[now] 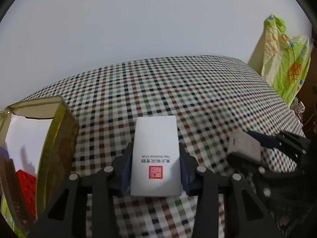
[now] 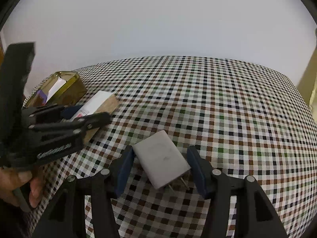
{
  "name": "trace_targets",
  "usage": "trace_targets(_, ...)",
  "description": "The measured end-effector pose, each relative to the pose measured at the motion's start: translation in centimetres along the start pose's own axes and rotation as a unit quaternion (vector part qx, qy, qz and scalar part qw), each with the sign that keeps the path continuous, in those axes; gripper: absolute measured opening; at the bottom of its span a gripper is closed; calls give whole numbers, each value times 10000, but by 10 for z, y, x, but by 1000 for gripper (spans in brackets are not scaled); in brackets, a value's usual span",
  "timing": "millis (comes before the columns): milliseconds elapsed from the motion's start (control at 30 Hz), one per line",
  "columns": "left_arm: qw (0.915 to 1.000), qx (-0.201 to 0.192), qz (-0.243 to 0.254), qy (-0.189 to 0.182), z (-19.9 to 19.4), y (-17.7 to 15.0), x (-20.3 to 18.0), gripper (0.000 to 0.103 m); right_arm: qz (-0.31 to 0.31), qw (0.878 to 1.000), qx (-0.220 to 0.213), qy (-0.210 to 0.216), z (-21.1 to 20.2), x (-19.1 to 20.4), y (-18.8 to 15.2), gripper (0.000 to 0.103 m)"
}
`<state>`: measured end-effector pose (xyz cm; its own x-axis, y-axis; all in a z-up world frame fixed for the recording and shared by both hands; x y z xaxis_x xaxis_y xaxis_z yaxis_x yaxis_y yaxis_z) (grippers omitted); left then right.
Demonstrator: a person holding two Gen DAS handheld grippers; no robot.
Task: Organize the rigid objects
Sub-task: 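Carry the white charger and white box toward the gold tin with both tools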
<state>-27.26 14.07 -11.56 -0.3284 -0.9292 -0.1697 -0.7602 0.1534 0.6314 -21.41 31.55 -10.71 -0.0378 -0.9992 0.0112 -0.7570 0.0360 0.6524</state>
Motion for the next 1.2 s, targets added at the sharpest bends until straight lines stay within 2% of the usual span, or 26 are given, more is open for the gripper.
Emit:
trace_targets(300, 9996, -174, 193, -143, -36, -34, -13, 40, -101, 9998, -111, -141, -8, 11, -5, 58)
trace_targets(1200, 9976, -553, 287, -313, -63, -68, -17, 40, 24, 9985, -396, -364, -37, 57, -21, 58)
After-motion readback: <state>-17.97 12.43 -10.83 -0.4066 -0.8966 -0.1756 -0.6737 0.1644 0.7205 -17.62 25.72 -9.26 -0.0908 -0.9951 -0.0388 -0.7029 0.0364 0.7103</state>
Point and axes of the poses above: each gripper's, at about its wrist camera, not at the fingertips, and z roughly the way its jaws point, x to its left, y to its top, the point moved 2 cm from there along z, roughly the way its jaws point, and after that the axes turned 8 degrees about -y, right-handed, at the moved point
